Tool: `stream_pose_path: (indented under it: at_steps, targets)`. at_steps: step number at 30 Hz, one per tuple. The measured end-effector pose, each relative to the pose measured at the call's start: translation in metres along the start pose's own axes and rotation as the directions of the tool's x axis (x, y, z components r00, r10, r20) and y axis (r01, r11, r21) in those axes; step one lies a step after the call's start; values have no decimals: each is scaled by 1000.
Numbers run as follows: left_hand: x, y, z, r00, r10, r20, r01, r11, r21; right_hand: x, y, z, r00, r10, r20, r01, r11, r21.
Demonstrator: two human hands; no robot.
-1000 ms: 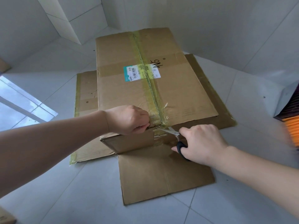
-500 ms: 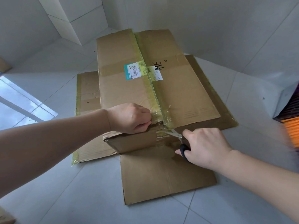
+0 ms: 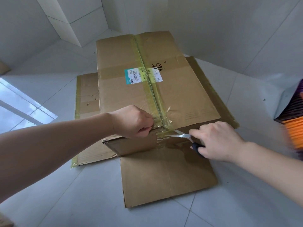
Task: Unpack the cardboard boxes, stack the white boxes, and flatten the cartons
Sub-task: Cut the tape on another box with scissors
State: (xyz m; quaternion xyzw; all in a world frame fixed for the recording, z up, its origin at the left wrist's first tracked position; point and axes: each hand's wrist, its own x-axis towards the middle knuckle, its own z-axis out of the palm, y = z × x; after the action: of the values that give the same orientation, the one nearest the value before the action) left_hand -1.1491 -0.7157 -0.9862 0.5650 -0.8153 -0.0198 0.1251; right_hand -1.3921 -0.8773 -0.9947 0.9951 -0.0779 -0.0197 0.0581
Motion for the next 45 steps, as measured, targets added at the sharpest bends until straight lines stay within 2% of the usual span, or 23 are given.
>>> stream_pose_path:
  at_steps: [4, 7, 11, 15, 18, 26, 32, 35, 38, 41, 45]
  targets:
    - [2, 0, 1, 1000, -5, 16, 5, 1000, 9, 2, 15, -4, 996, -36, -77, 34, 999, -29]
    - [3, 0, 0, 1000, -9, 18, 9, 1000, 2, 8, 15, -2, 988, -135, -81, 130, 990, -60]
    - [3, 0, -1, 1000, -6, 13, 6, 1000, -9, 10, 18, 4, 980, -179, -90, 173, 982, -73]
    - [3, 0, -1, 1000, -4, 9, 5, 1000, -14, 6, 16, 10, 977, -186, -102, 192, 980, 56]
    - [3, 0, 0, 1000, -3, 6, 3, 1000, -17, 2, 12, 10, 984, -147, -96, 160, 976, 148]
    - [3, -3, 2, 1000, 25, -12, -26, 998, -53, 13, -17, -6, 997, 19, -74, -19, 1000, -5]
    - [1, -6, 4, 1000, 25, -11, -25, 999, -44, 14, -28, 3, 985, 167, 32, -170, 973, 159]
    - [2, -7, 5, 1000, 23, -13, -24, 999, -44, 16, -30, 2, 994, 109, -10, -109, 993, 48]
    - [2, -6, 4, 1000, 26, -14, -27, 998, -52, 17, -34, 1, 996, 79, 38, -78, 997, -17]
    - [2, -6, 3, 1000, 20, -15, -21, 998, -51, 15, -36, 2, 995, 84, 61, -84, 996, 0]
    - [2, -5, 3, 999, 18, -29, -20, 998, -57, 6, -39, 4, 985, 124, 119, -142, 979, 149]
